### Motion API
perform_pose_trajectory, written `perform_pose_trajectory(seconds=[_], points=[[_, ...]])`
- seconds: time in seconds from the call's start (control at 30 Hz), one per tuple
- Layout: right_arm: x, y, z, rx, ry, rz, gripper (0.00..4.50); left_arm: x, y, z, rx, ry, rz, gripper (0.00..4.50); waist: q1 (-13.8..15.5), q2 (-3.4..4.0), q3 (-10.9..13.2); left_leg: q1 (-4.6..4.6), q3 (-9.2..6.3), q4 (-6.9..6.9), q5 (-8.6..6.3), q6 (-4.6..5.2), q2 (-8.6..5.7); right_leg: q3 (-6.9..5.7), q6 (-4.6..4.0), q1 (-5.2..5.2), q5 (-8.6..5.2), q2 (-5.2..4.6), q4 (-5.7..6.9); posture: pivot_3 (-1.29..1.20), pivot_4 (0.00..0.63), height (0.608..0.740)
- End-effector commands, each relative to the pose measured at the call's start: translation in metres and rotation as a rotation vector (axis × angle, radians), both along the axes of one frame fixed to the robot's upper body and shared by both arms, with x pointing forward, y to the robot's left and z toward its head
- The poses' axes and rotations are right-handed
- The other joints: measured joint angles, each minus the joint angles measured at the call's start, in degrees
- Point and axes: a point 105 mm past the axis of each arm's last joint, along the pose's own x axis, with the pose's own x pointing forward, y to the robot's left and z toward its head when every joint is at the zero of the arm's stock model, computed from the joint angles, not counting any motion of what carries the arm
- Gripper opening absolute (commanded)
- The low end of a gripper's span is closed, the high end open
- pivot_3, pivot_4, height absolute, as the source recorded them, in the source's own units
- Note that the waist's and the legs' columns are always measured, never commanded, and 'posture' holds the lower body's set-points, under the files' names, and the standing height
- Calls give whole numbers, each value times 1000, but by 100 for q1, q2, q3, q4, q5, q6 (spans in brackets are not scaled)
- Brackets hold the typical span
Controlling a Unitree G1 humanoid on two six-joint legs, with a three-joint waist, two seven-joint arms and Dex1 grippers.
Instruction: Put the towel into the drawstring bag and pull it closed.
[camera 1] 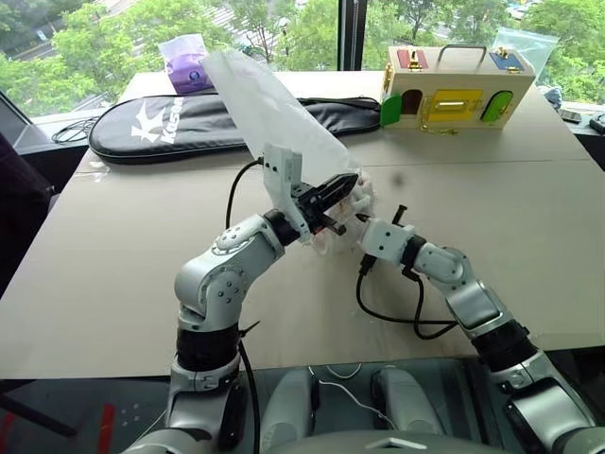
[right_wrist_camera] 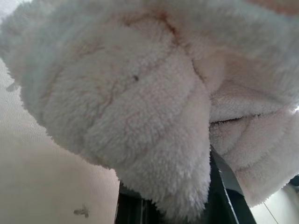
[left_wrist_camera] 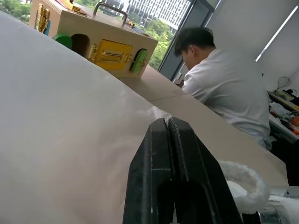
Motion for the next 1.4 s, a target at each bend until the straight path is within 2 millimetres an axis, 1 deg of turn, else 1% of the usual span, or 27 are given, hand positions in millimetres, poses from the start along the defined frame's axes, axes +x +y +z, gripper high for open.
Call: perform_pose_trajectory(seconds=[0.03,0.07,0.1,0.2,0.33,0.43,0.5,0.63,0.73,0.83,0.9,0.97,1.03,1.07,1.1,1.13,1.17,1.23,1.27,1.33,1.4], points=[[6,-6,49,514,177,-33,8,-16,-6,4,11,-43,-56,0,-10,0,0,2,1,-1,0,0,6,1,0,1,0,1,1,0,150,740],[8,-11,55,646,255,-42,8,-17,-5,2,16,-39,-59,0,-6,0,1,1,-1,-2,0,0,8,1,-1,0,0,1,4,0,150,740],[9,-14,58,740,318,-41,8,-19,-5,0,19,-36,-64,0,2,2,1,1,-5,-3,0,0,12,-3,-1,-1,0,1,7,0,150,740],[6,-17,62,846,416,-17,8,-22,-5,-2,23,-34,-74,0,33,3,2,-3,-12,-2,-8,13,8,-10,-2,0,0,-6,6,0,150,740],[-4,-16,74,1040,600,79,8,-27,-9,-4,17,-20,-110,0,13,5,3,-2,-7,-1,-13,21,1,-6,-1,1,0,-11,4,0,150,740],[-7,-18,77,1120,692,107,8,-29,-10,-5,10,-15,-127,0,2,7,4,1,-11,-1,-13,22,4,-10,-2,0,0,-4,13,0,150,740],[-13,-18,77,1165,788,151,8,-31,-10,-5,10,-12,-138,0,-1,7,4,3,-11,-2,-13,23,5,-10,-3,-1,-1,-1,18,0,150,740],[-25,-18,82,1266,1001,290,8,-37,-10,-9,16,4,-192,0,-5,8,5,3,-5,-1,-14,24,5,-6,-2,-1,-1,-1,18,0,150,740],[-31,-22,88,1362,1142,379,8,-40,-5,-16,36,30,-229,0,-15,10,6,2,-5,-1,-14,24,6,-6,-2,-1,-1,-1,17,0,150,740],[-29,-22,83,1453,1276,380,8,-35,7,-22,43,54,-229,0,-19,11,6,3,-5,-1,-14,25,6,-7,-2,-1,-2,1,18,0,150,740],[-26,-16,71,1437,1332,309,8,-30,13,-19,8,68,-225,0,-31,14,8,4,-3,-1,-14,25,6,-5,-2,-1,-2,4,19,0,150,740],[-21,-13,64,1482,1399,244,8,-26,15,-17,-27,84,-224,0,-34,14,8,5,-1,-1,-14,25,6,-3,-2,-1,-2,7,19,0,150,740],[-12,-13,55,1549,1466,155,857,-24,15,-16,-51,98,-228,0,-36,14,8,3,-1,-1,-14,25,7,-3,-1,-1,-2,7,18,0,150,740],[-9,-12,51,1567,1493,121,993,-24,15,-16,-59,104,-227,0,-38,14,8,3,-2,-1,-14,25,8,-3,-1,-2,-2,7,18,0,150,740],[-8,-12,49,1581,1515,105,1253,-23,15,-16,-68,112,-225,0,-38,14,8,3,-2,-1,-14,25,9,-2,-1,-2,-2,6,19,0,150,740],[-6,-11,47,1594,1541,76,1680,-22,14,-16,-77,120,-222,0,-39,16,9,2,-2,-1,-14,25,9,-3,-1,-2,-2,7,18,0,150,740],[-5,-10,43,1583,1551,37,2248,-19,14,-17,-80,129,-212,0,-34,16,9,0,-2,-1,-14,25,10,-2,-1,-6,-2,6,18,0,150,740],[-7,-9,33,1453,1514,-60,3331,-12,16,-19,-81,140,-170,0,-34,16,9,-4,0,-1,-14,25,9,-1,-1,-7,-1,6,14,0,150,740],[-11,-9,27,1344,1461,-106,3545,-7,19,-19,-88,144,-147,0,-33,16,9,-5,0,-1,-14,25,9,0,-1,-8,-1,5,14,0,150,740],[-19,-13,17,1098,1315,-171,3545,2,25,-18,-107,147,-104,0,-20,16,10,-8,1,0,-14,26,5,-1,-1,-8,-2,4,10,0,150,740],[-25,-22,9,931,1196,-199,3545,8,31,-17,-111,147,-69,0,-22,17,10,-8,1,0,-14,26,4,-2,0,-8,-2,5,6,0,150,740]])
